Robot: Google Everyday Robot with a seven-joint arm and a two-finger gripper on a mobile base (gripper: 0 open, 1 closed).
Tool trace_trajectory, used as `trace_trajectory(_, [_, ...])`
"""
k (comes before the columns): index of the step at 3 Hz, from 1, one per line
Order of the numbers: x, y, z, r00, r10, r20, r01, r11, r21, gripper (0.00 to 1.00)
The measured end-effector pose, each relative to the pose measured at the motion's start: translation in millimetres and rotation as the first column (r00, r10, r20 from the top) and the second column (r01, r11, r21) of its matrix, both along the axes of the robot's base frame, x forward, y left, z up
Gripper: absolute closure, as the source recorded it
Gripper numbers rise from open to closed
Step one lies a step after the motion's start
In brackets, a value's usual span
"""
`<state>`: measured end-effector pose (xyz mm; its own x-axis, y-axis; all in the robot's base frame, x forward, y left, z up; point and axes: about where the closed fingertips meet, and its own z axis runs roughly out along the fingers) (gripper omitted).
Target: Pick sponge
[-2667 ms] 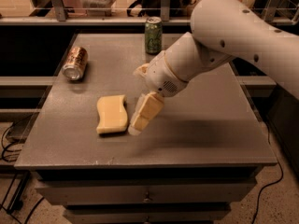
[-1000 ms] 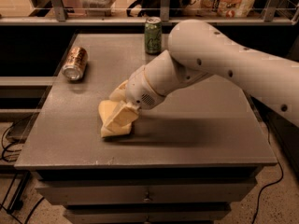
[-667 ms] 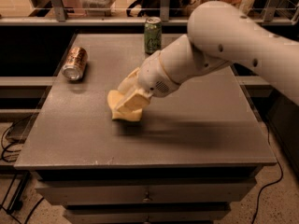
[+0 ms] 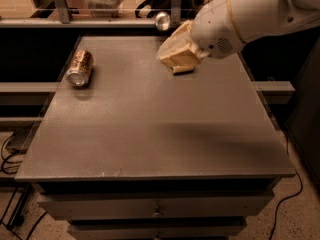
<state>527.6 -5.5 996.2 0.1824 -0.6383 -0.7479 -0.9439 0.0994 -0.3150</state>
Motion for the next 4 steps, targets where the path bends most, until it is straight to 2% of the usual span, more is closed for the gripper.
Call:
trace_trajectory(1, [4,-27,48,0.9939,-0.017,0.109,0.015,1.0,0.018,1.0])
trace_trajectory(2, [4,-42,65,0.9879,-0.029,0.152,0.026,0.999,0.024,0.82])
trace_trajectory(3, [-3,-46,48,0.9954,-0.032,0.09,0.028,0.998,0.049,0.58])
trace_trajectory(4, [-5,-43,48,0.9957,-0.027,0.089,0.023,0.999,0.048,0.27])
